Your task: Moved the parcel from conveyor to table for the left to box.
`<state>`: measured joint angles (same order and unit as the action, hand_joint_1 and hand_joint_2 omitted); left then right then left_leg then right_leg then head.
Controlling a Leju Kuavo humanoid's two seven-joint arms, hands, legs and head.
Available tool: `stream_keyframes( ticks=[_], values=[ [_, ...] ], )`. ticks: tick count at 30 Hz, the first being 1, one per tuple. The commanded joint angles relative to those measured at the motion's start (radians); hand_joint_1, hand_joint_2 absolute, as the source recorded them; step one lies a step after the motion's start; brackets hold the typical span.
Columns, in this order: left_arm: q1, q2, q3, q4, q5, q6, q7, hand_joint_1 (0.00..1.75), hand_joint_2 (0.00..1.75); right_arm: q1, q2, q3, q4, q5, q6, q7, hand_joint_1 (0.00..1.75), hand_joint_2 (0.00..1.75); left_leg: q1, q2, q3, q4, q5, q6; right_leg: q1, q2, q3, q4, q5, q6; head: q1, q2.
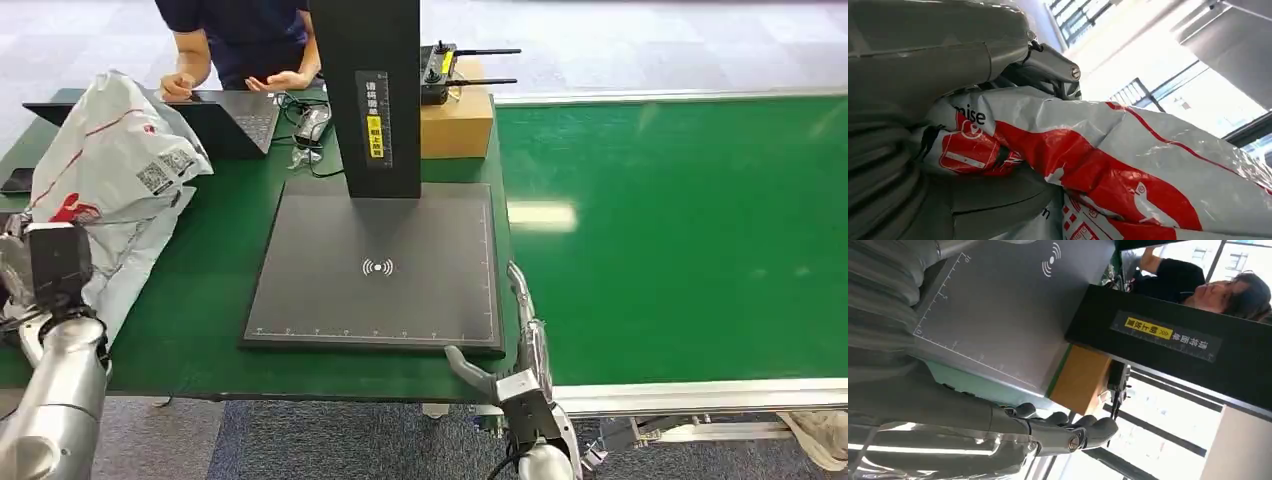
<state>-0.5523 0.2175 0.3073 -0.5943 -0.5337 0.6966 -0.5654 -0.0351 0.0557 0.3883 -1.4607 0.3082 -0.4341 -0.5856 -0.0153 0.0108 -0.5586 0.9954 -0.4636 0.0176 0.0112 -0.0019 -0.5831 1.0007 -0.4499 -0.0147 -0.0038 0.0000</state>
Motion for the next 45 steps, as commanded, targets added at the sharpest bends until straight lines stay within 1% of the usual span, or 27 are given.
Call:
stream_keyframes(
  ticks=[1, 2, 4, 5, 7, 8, 11, 12, 17, 18, 19, 20, 21, 22, 28, 32, 34, 35, 36, 37, 38, 39, 40, 41, 42, 44, 45],
  values=[
    [-0.102, -0.051, 0.467, 0.054, -0.316, 0.002, 0.059, 1.75, 1.75, 0.005, -0.024, 0.015, 0.005, 0.009, -0.015, 0.015, 0.00, 1.75, 0.002, -0.002, 0.001, 0.000, 0.000, -0.003, 0.001, -0.001, 0.002, -0.001, 0.000, 0.002, 0.000, 0.000],
    [-0.102, -0.051, 0.467, 0.054, -0.316, 0.002, 0.059, 1.75, 1.75, 0.005, -0.024, 0.015, 0.005, 0.009, -0.015, 0.015, 0.00, 1.75, 0.001, -0.002, 0.000, 0.000, 0.000, -0.002, 0.001, -0.001, 0.001, -0.001, 0.000, 0.001, 0.000, 0.000],
    [-0.104, -0.048, 0.525, 0.054, -0.367, 0.002, 0.074, 1.75, 1.75, 0.006, -0.026, 0.015, 0.009, 0.009, -0.017, 0.015, 0.00, 1.75, 0.002, -0.002, 0.000, 0.000, 0.000, -0.002, 0.001, 0.000, 0.001, -0.001, 0.000, 0.002, 0.000, 0.000],
    [-0.104, -0.048, 0.525, 0.054, -0.367, 0.002, 0.074, 1.75, 1.75, 0.006, -0.026, 0.015, 0.009, 0.009, -0.017, 0.015, 0.00, 1.75, 0.002, -0.002, 0.001, -0.001, 0.000, -0.003, 0.001, -0.001, 0.002, -0.001, 0.000, 0.002, 0.000, 0.000],
    [-0.100, -0.050, 0.577, 0.048, -0.425, 0.002, 0.094, 1.75, 1.75, 0.006, -0.026, 0.016, 0.009, 0.009, -0.020, 0.015, 0.00, 1.75, 0.002, -0.004, 0.001, -0.001, 0.000, -0.003, 0.001, -0.002, 0.003, -0.002, 0.000, 0.002, 0.000, 0.000],
    [-0.103, -0.052, 0.614, 0.046, -0.448, 0.002, 0.093, 1.75, 1.75, 0.005, -0.025, 0.016, 0.009, 0.009, -0.021, 0.014, 0.00, 1.75, 0.001, -0.002, 0.001, -0.001, 0.000, -0.002, 0.001, -0.001, 0.002, -0.001, 0.000, 0.002, 0.000, 0.000],
    [-0.111, -0.039, 0.674, 0.066, -0.496, 0.002, 0.102, 1.75, 1.75, 0.001, -0.023, 0.017, 0.015, 0.011, -0.022, 0.014, 0.00, 1.75, 0.002, -0.002, 0.002, -0.001, 0.000, -0.003, 0.001, 0.000, 0.003, -0.002, 0.000, 0.003, 0.000, 0.000],
    [-0.115, -0.033, 0.683, 0.074, -0.504, 0.002, 0.103, 1.75, 1.75, 0.001, -0.023, 0.016, 0.017, 0.011, -0.022, 0.014, 0.00, 1.75, 0.001, -0.001, 0.001, 0.000, 0.000, -0.002, 0.001, 0.000, 0.001, -0.001, 0.000, 0.002, 0.000, 0.000],
    [-0.132, -0.034, 0.699, 0.085, -0.550, 0.002, 0.131, 1.75, 1.75, 0.009, -0.020, 0.011, 0.010, 0.011, -0.024, 0.014, 0.00, 1.75, 0.002, -0.003, 0.001, -0.001, 0.000, -0.003, 0.001, -0.002, 0.003, -0.002, 0.000, 0.002, 0.000, 0.000],
    [-0.132, -0.034, 0.699, 0.085, -0.550, 0.002, 0.131, 1.75, 1.75, 0.009, -0.020, 0.011, 0.010, 0.011, -0.024, 0.014, 0.00, 1.75, 0.001, -0.002, 0.000, 0.000, 0.000, -0.002, 0.001, -0.001, 0.001, -0.001, 0.000, 0.001, 0.000, 0.000],
    [-0.132, -0.034, 0.699, 0.085, -0.550, 0.002, 0.131, 1.59, 1.75, 0.009, -0.020, 0.011, 0.010, 0.011, -0.024, 0.014, 0.00, 1.75, 0.002, -0.003, 0.001, -0.001, 0.000, -0.003, 0.001, -0.001, 0.002, -0.001, 0.000, 0.002, 0.000, 0.000],
    [-0.143, -0.041, 0.694, 0.092, -0.580, 0.002, 0.157, 0.63, 1.75, 0.017, -0.021, 0.009, 0.001, 0.013, -0.024, 0.015, 0.00, 1.75, 0.001, -0.002, 0.000, 0.000, 0.000, -0.002, 0.001, -0.001, 0.001, -0.001, 0.000, 0.001, 0.000, 0.000],
    [-0.146, -0.040, 0.691, 0.103, -0.590, 0.002, 0.164, 0.03, 1.75, 0.018, -0.021, 0.009, -0.002, 0.014, -0.022, 0.017, 0.00, 1.75, 0.002, -0.004, 0.000, 0.000, 0.000, -0.003, 0.001, -0.002, 0.002, -0.001, -0.001, 0.002, 0.000, 0.000],
    [-0.150, -0.040, 0.687, 0.109, -0.598, 0.002, 0.169, 0.00, 1.75, 0.018, -0.020, 0.008, -0.003, 0.014, -0.022, 0.018, 0.00, 1.75, 0.002, -0.007, 0.000, 0.000, 0.001, -0.003, 0.001, -0.005, 0.003, -0.002, -0.001, 0.002, 0.000, 0.000],
    [-0.149, -0.056, 0.679, 0.106, -0.614, 0.002, 0.158, 0.00, 1.75, 0.022, -0.024, 0.008, -0.002, 0.017, -0.018, 0.025, 0.00, 1.75, 0.001, -0.003, 0.000, 0.000, 0.001, -0.002, 0.001, -0.002, 0.002, -0.001, 0.000, 0.002, 0.000, 0.000],
    [-0.137, -0.063, 0.667, 0.116, -0.568, 0.002, 0.091, 0.00, 1.75, 0.022, -0.029, 0.012, 0.010, 0.016, -0.016, 0.025, 0.00, 1.75, 0.001, -0.005, 0.002, -0.002, 0.001, -0.003, 0.001, -0.003, 0.004, -0.003, 0.000, 0.003, 0.000, 0.000],
    [-0.138, -0.068, 0.665, 0.114, -0.563, 0.002, 0.085, 0.00, 1.75, 0.022, -0.029, 0.012, 0.010, 0.016, -0.016, 0.025, 0.00, 1.75, 0.001, -0.004, 0.002, -0.002, 0.001, -0.003, 0.001, -0.003, 0.004, -0.002, 0.000, 0.002, 0.000, 0.000],
    [-0.147, -0.073, 0.647, 0.137, -0.506, 0.002, 0.019, 0.00, 1.75, 0.023, -0.029, 0.013, 0.009, 0.016, -0.019, 0.025, 0.00, 1.75, 0.001, -0.003, 0.001, -0.001, 0.001, -0.002, 0.000, -0.002, 0.002, -0.001, 0.000, 0.002, 0.000, 0.000],
    [-0.149, -0.075, 0.645, 0.136, -0.503, 0.002, 0.018, 0.00, 1.75, 0.023, -0.029, 0.013, 0.008, 0.016, -0.019, 0.025, 0.00, 1.75, 0.001, -0.004, 0.001, -0.001, 0.001, -0.002, 0.000, -0.003, 0.003, -0.002, 0.000, 0.002, 0.000, 0.000],
    [-0.157, -0.082, 0.613, 0.149, -0.430, 0.002, -0.042, 0.00, 1.75, 0.025, -0.029, 0.012, 0.005, 0.016, -0.022, 0.025, 0.00, 1.75, 0.001, -0.004, 0.000, 0.000, 0.001, -0.002, 0.000, -0.003, 0.002, -0.001, 0.000, 0.002, 0.000, 0.000],
    [-0.149, -0.093, 0.539, 0.126, -0.375, 0.002, -0.055, 0.00, 1.75, 0.028, -0.029, 0.012, 0.003, 0.016, -0.024, 0.025, 0.00, 1.75, 0.001, -0.004, 0.001, -0.001, 0.001, -0.002, 0.001, -0.003, 0.003, -0.002, 0.000, 0.002, 0.000, 0.000],
    [-0.147, -0.102, 0.525, 0.110, -0.377, 0.002, -0.036, 0.00, 1.75, 0.029, -0.029, 0.012, 0.001, 0.016, -0.024, 0.025, 0.00, 1.75, 0.001, -0.004, 0.000, 0.000, 0.001, -0.001, 0.000, -0.003, 0.001, -0.001, 0.000, 0.001, 0.000, 0.000],
    [-0.137, -0.112, 0.469, 0.082, -0.325, 0.002, -0.066, 0.00, 1.75, 0.031, -0.028, 0.012, 0.000, 0.016, -0.024, 0.025, 0.00, 1.75, 0.001, -0.006, 0.001, 0.000, 0.001, -0.002, 0.001, -0.005, 0.003, -0.001, -0.001, 0.002, 0.000, 0.000],
    [-0.118, -0.122, 0.366, 0.033, -0.240, 0.001, -0.082, 0.00, 1.75, 0.034, -0.028, 0.011, -0.002, 0.017, -0.026, 0.026, 0.00, 1.75, 0.002, -0.008, 0.001, -0.001, 0.001, -0.003, 0.001, -0.007, 0.004, -0.002, -0.001, 0.003, 0.000, 0.000],
    [-0.112, -0.123, 0.338, 0.016, -0.223, 0.002, -0.066, 0.00, 1.75, 0.034, -0.028, 0.011, -0.003, 0.017, -0.026, 0.026, 0.00, 1.75, 0.001, -0.006, 0.000, 0.000, 0.001, -0.002, 0.000, -0.005, 0.002, -0.001, -0.001, 0.002, 0.000, 0.000],
    [-0.062, -0.140, 0.169, -0.122, -0.051, -0.034, -0.071, 0.00, 1.75, 0.038, -0.029, 0.010, -0.006, 0.019, -0.031, 0.027, 0.00, 1.75, 0.002, -0.009, 0.001, -0.001, 0.001, -0.003, 0.001, -0.007, 0.004, -0.002, -0.001, 0.003, 0.000, 0.000],
    [-0.043, -0.133, 0.095, -0.162, -0.020, -0.014, -0.016, 0.00, 1.75, 0.039, -0.030, 0.010, -0.008, 0.019, -0.030, 0.028, 0.00, 1.75, 0.002, -0.007, 0.000, 0.000, 0.001, -0.002, 0.001, -0.006, 0.003, -0.002, -0.001, 0.003, 0.000, 0.000]
  ],
)
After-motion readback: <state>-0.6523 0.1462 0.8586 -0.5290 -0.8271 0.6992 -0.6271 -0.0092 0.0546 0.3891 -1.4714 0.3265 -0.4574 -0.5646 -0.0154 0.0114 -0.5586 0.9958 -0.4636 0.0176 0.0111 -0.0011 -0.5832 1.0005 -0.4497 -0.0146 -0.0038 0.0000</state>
